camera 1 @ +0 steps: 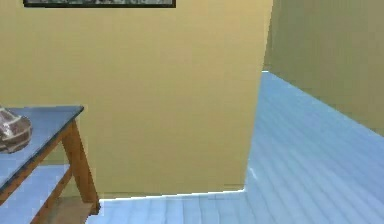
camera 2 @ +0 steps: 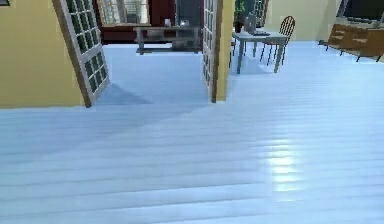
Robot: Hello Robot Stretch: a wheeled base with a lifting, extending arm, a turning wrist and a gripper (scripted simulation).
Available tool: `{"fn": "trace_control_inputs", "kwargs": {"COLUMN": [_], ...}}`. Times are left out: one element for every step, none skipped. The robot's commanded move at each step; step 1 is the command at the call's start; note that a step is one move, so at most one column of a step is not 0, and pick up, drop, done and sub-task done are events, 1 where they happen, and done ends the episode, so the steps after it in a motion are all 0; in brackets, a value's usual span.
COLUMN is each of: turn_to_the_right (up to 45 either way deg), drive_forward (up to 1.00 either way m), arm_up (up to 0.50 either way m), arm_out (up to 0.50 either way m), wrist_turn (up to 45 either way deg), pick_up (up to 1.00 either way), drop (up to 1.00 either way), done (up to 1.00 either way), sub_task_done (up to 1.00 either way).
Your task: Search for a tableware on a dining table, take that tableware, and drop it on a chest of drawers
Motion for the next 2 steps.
{"fn": "trace_control_inputs", "kwargs": {"turn_to_the_right": [0.0,-45.0], "drive_forward": [0.20,0.00], "arm_up": [0.00,0.00], "arm_out": [0.00,0.00], "wrist_turn": [0.0,0.0], "pick_up": [0.00,0.00], "drop": [0.00,0.00], "done": [0.00,0.00], "sub_task_done": [0.00,0.00]}}
